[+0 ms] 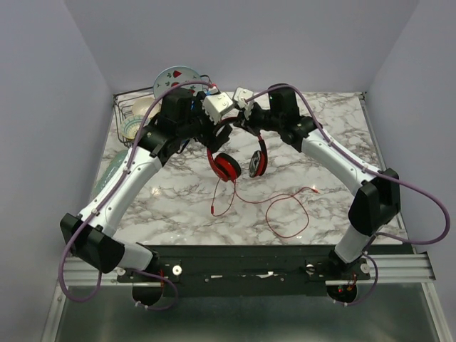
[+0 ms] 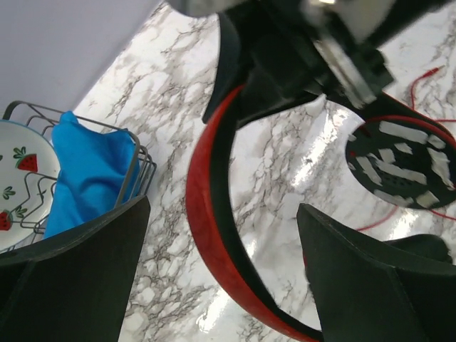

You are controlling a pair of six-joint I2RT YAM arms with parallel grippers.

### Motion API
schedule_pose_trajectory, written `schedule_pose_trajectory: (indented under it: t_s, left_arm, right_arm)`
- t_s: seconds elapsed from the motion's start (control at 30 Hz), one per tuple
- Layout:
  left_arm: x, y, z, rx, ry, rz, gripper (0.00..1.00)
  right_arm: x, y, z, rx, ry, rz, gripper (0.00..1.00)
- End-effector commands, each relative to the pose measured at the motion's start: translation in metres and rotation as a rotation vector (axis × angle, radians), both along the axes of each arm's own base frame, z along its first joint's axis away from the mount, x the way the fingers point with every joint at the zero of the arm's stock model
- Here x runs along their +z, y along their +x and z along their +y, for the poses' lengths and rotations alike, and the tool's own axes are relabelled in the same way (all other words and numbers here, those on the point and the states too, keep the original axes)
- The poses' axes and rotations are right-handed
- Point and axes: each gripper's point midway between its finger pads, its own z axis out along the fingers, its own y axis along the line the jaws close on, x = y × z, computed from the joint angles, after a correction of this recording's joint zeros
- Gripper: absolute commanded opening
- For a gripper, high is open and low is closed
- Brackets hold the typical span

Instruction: Wrap the headphones

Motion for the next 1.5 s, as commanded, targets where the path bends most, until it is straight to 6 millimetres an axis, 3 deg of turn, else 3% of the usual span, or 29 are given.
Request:
schedule_pose_trajectory:
  t_s: [0.0,0.1,0.17,0.3,0.33,0.63,0.7,0.8,0.83,0.87,0.9,0.93,1.03,1.07,1.1,1.13,1.27,1.47]
  left_arm:
    - [0.014,0.031,0.002,0.13,-0.066,-0.072,0.99]
    - [0.013,0.038,-0.001,0.142,-0.066,-0.074,0.9]
    - [0.011,0.04,-0.002,0.142,-0.062,-0.067,0.74]
    - [-0.009,0.037,-0.008,0.11,-0.036,0.0,0.61]
    - [-0.012,0.036,-0.008,0.108,-0.036,0.011,0.51]
    - [-0.027,0.029,-0.01,0.087,-0.023,0.067,0.0]
    - [-0.03,0.03,-0.008,0.103,-0.02,0.075,0.0]
    - [-0.031,0.037,-0.003,0.172,-0.036,0.073,0.0]
    - [-0.035,0.038,0.001,0.204,-0.039,0.076,0.0]
    - [-0.033,0.044,0.008,0.263,-0.042,0.056,0.0]
    - [-0.023,0.049,0.011,0.31,-0.085,0.03,0.0]
    - [-0.027,0.052,0.017,0.354,-0.091,0.027,0.0]
    - [-0.017,0.065,0.038,0.518,-0.148,-0.03,0.0]
    - [-0.016,0.068,0.042,0.551,-0.159,-0.039,0.0]
    - [-0.009,0.072,0.049,0.594,-0.17,-0.072,0.0]
    - [-0.012,0.072,0.05,0.623,-0.202,-0.054,0.0]
    - [-0.012,0.072,0.054,0.676,-0.252,-0.04,0.0]
    - [-0.006,0.071,0.059,0.714,-0.292,-0.04,0.0]
  right_arm:
    - [-0.023,-0.036,-0.016,0.191,-0.197,-0.05,0.01]
    - [-0.025,-0.036,-0.016,0.192,-0.211,-0.053,0.01]
    - [-0.025,-0.037,-0.015,0.196,-0.212,-0.057,0.01]
    - [-0.016,-0.039,-0.013,0.206,-0.195,-0.074,0.01]
    - [-0.013,-0.039,-0.013,0.204,-0.191,-0.081,0.01]
    - [0.009,-0.026,-0.012,0.121,-0.135,-0.127,0.02]
    - [0.018,-0.018,-0.012,0.068,-0.102,-0.117,0.06]
    - [0.028,-0.006,-0.014,-0.039,-0.047,-0.075,0.37]
    - [0.03,0.0,-0.016,-0.087,-0.033,-0.065,0.57]
    - [0.034,0.002,-0.018,-0.121,-0.008,-0.051,0.67]
    - [0.039,0.003,-0.017,-0.167,0.047,-0.01,0.85]
    - [0.039,0.006,-0.021,-0.216,0.067,0.006,1.0]
    - [0.055,0.008,-0.029,-0.353,0.2,0.078,1.0]
    - [0.047,0.007,-0.032,-0.392,0.215,0.109,1.0]
    - [0.057,0.001,-0.032,-0.428,0.278,0.134,1.0]
    - [0.054,0.004,-0.039,-0.494,0.291,0.138,1.0]
    - [0.026,0.003,-0.049,-0.649,0.321,0.197,1.0]
    - [-0.033,-0.008,-0.038,-0.672,0.306,0.386,1.0]
